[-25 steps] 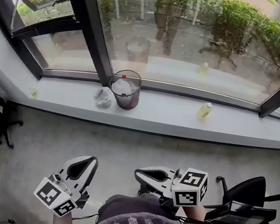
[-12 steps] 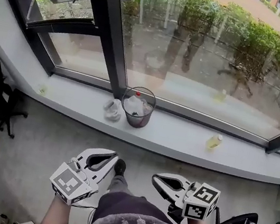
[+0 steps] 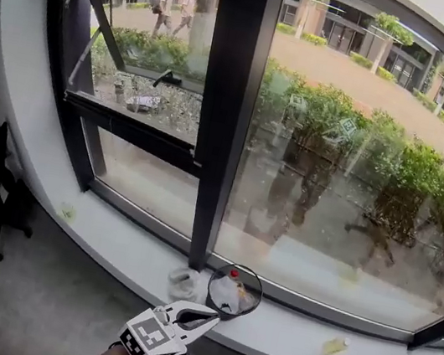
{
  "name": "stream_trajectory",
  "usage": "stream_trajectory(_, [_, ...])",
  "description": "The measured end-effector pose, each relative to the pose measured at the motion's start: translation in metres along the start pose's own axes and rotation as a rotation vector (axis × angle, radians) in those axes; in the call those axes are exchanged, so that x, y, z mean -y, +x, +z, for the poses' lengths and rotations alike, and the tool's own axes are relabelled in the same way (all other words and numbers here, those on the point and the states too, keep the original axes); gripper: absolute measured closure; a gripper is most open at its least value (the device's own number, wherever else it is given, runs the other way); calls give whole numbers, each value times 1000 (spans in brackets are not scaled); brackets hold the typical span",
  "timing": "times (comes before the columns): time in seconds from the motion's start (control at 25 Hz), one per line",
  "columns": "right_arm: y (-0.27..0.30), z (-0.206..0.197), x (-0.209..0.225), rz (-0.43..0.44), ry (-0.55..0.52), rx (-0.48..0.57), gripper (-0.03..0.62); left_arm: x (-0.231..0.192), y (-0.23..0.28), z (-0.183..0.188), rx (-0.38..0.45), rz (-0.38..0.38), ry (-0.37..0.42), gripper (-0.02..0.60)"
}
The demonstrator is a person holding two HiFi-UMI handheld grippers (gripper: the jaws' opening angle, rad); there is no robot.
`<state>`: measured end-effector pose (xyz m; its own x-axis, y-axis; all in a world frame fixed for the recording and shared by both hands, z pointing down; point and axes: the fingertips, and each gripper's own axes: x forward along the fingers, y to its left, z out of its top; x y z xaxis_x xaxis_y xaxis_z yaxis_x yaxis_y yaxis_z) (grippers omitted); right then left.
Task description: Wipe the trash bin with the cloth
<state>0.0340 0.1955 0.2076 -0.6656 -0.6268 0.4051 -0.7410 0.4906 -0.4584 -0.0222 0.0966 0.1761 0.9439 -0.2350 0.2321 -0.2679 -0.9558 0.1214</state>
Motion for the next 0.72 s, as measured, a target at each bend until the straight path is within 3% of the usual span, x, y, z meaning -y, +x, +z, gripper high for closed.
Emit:
stream_trajectory(0.2, [36, -10, 18, -63, -180, -167, 602, -55, 4, -8, -14, 8, 18, 592])
stream_trajectory(0.52, [59, -72, 70, -152, -589, -547, 602, -83, 12, -26, -61, 29, 9, 592])
stream_trajectory(0.72, [97, -44, 124, -149, -757, -558, 602, -129, 20, -29, -105, 127, 72, 592])
